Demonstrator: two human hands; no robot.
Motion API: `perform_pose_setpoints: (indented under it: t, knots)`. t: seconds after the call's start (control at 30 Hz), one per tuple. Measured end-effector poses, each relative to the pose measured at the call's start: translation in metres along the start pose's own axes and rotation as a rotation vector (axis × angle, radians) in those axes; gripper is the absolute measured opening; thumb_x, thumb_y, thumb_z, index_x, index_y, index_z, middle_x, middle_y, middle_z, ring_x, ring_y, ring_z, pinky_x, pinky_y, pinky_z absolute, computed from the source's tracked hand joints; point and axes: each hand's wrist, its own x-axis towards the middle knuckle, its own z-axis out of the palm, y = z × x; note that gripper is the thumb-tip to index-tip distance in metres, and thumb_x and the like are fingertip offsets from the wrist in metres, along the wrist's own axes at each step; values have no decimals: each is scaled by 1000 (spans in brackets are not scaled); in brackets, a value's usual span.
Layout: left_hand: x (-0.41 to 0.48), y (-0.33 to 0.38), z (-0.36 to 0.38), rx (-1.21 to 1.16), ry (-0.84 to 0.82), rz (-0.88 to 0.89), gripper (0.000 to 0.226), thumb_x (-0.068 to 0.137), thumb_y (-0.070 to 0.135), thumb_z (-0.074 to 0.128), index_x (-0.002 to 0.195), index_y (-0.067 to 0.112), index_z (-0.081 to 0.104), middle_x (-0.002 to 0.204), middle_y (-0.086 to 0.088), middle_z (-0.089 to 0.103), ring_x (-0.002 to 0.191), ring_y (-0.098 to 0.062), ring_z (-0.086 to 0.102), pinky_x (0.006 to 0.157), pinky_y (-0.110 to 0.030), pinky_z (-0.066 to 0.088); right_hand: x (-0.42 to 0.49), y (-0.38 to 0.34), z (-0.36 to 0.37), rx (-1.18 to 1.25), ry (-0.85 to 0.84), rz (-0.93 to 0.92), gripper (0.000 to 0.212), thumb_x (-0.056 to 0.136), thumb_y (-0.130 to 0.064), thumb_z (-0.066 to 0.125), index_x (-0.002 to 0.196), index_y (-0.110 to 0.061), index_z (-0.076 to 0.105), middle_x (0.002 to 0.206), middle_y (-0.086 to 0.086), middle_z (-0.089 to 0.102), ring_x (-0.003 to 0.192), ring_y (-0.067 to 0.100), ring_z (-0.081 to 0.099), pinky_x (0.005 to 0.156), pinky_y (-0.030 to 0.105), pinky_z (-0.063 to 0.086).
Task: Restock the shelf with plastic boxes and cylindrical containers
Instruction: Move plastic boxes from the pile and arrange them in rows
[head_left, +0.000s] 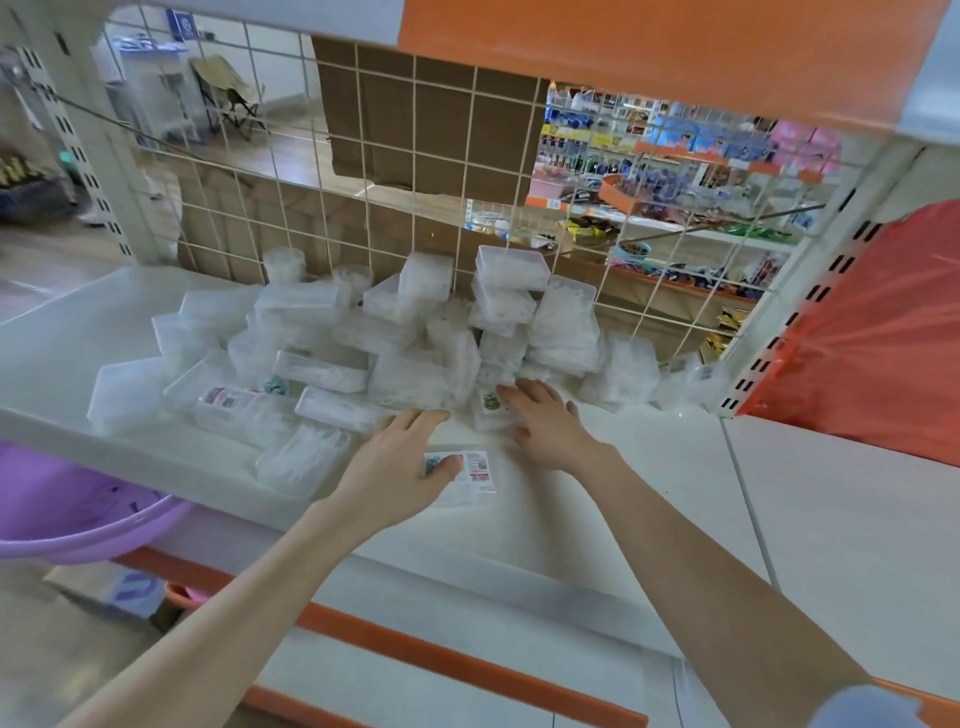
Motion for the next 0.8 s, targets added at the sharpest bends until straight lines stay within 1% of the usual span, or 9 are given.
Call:
perform_pose_setpoints:
  t: [0.07,0.13,0.2,0.27,0.37,0.5,0.57,0.7,0.8]
  knots:
    - [2,2,1,-1,-1,5,54,91,36,51,139,19,35,138,1,42,128,-17,36,96,-26,32,-4,3,-2,9,50,1,59,88,-12,50,142,-24,31,145,6,27,133,27,25,106,46,26]
    - [5,5,3,-13,-2,12,53,90,35,51,138,18,36,138,1,42,128,-17,36,96,-26,32,-11,7,-5,70,66,9,60,83,-11,54,139,-19,36,137,8,34,124,30,35,102,41,33]
    - [8,9,3,-23,0,16,53,90,35,52,138,18,37,139,1,41,127,-19,37,95,-25,31,-21,9,-8,179,82,5,61,81,-9,59,138,-12,38,134,11,38,122,30,37,103,37,33]
    - [12,14,5,-18,-6,33,56,88,35,55,138,16,37,139,-1,40,127,-21,36,96,-27,31,-33,10,-10,265,111,-13,63,79,-7,64,137,-9,40,133,12,40,121,28,39,103,28,31]
    - [17,23,9,-43,-48,58,64,85,35,60,140,16,34,141,-2,37,129,-22,35,100,-29,30,-52,9,-14,349,158,-57,66,73,-4,69,134,-7,44,131,11,43,120,25,39,95,16,27]
    - [22,32,14,-70,-121,58,73,82,38,63,142,17,29,143,-2,32,130,-21,33,101,-31,34,-68,8,-19,326,191,-109,65,72,-7,74,131,-6,48,128,12,47,115,25,40,93,16,26]
    - [20,32,15,-67,-150,43,76,81,40,64,143,18,27,144,-1,30,131,-21,32,101,-35,36,-73,9,-18,310,188,-104,64,72,-8,73,131,-6,49,127,12,47,115,25,40,93,15,24]
    - [10,26,14,-20,-176,38,78,80,43,64,144,21,25,146,3,29,132,-19,31,104,-33,32,-81,16,-9,260,176,-24,61,75,-13,72,130,-8,49,128,10,45,116,25,39,91,15,23]
    - [2,20,11,20,-179,29,76,81,44,62,143,22,26,145,3,31,131,-19,32,104,-32,30,-86,20,1,174,155,44,57,76,-17,68,130,-13,49,126,8,44,115,25,38,94,22,28]
